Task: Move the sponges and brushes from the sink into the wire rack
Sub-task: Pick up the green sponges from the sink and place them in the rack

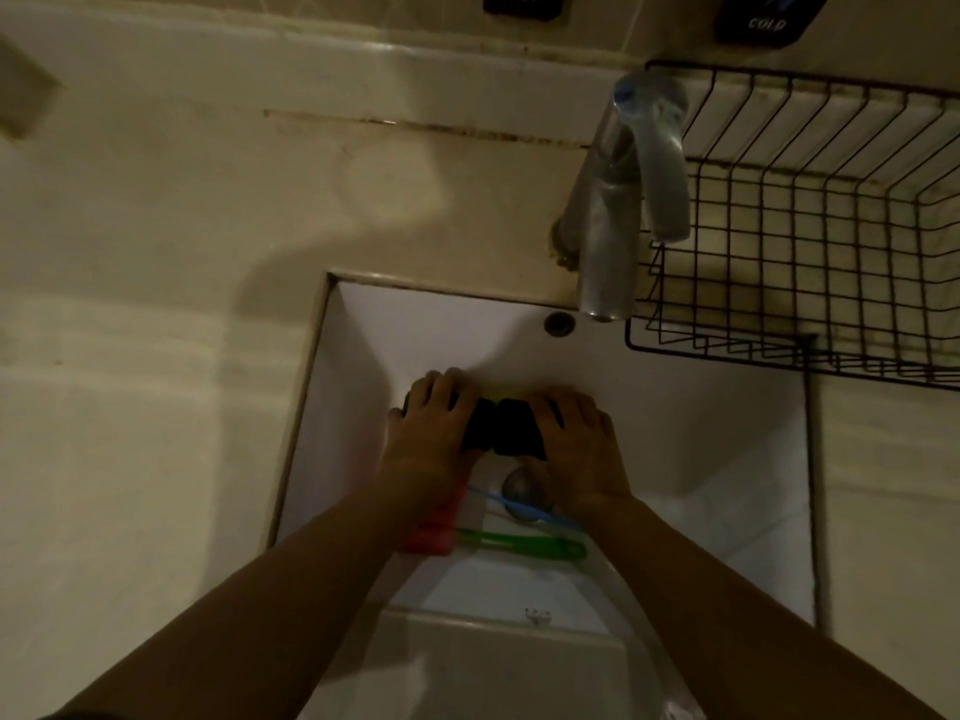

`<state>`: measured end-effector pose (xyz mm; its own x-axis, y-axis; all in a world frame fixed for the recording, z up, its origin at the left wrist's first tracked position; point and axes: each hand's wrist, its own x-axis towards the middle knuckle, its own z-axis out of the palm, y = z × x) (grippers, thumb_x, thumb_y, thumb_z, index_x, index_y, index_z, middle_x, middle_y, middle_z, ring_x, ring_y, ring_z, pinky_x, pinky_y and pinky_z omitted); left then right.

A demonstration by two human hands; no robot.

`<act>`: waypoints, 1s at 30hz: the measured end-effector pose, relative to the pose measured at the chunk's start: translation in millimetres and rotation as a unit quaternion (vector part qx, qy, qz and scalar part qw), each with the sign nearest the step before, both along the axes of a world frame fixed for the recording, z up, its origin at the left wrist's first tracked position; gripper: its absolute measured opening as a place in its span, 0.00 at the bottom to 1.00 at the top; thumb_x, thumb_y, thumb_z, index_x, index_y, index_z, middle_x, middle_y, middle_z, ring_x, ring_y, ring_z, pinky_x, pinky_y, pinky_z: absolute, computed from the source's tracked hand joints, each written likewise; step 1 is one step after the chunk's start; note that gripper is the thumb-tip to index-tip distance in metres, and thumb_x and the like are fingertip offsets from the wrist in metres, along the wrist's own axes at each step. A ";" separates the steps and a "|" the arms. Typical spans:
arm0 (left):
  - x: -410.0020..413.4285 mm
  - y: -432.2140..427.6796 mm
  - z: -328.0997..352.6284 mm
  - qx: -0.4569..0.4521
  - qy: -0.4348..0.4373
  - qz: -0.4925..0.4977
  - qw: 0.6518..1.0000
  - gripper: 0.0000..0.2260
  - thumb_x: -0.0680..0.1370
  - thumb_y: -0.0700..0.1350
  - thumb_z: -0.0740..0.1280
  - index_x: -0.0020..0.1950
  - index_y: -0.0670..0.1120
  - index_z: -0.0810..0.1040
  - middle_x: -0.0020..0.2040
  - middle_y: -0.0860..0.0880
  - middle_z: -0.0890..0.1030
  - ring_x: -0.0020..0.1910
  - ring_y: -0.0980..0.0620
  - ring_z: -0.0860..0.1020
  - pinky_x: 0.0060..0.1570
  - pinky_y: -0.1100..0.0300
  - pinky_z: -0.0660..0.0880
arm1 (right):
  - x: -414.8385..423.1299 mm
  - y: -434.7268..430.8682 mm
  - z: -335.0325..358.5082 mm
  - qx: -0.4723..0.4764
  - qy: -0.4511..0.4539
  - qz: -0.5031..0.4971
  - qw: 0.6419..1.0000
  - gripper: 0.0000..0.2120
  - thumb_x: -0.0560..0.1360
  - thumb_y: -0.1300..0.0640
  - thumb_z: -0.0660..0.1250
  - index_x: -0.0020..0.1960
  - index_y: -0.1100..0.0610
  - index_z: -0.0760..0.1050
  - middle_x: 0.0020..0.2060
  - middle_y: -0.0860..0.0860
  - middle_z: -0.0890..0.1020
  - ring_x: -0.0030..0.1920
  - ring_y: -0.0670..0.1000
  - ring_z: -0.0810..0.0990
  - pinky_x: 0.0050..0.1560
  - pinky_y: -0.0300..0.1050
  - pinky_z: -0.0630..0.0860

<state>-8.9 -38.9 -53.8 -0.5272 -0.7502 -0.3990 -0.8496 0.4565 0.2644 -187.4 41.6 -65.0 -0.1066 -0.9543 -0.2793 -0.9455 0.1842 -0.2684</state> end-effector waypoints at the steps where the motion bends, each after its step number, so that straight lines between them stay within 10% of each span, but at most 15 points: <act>1: -0.7 -1.8 -1.6 0.001 -0.003 -0.002 1.000 0.30 0.74 0.59 0.68 0.72 0.51 0.64 0.74 0.47 0.59 0.71 0.43 0.57 0.58 0.40 0.71 | 0.3 -1.3 -0.2 -0.002 0.003 0.005 1.000 0.31 0.67 0.48 0.74 0.66 0.55 0.71 0.62 0.57 0.75 0.62 0.62 0.71 0.58 0.57 0.71; 30: -2.8 -5.7 53.4 -0.061 0.031 -0.070 0.995 0.34 0.72 0.58 0.70 0.74 0.48 0.64 0.69 0.42 0.67 0.64 0.40 0.66 0.55 0.40 0.74 | 2.4 16.2 48.4 -0.075 -0.037 -0.043 0.996 0.32 0.68 0.54 0.76 0.68 0.61 0.70 0.62 0.61 0.74 0.60 0.64 0.72 0.57 0.57 0.73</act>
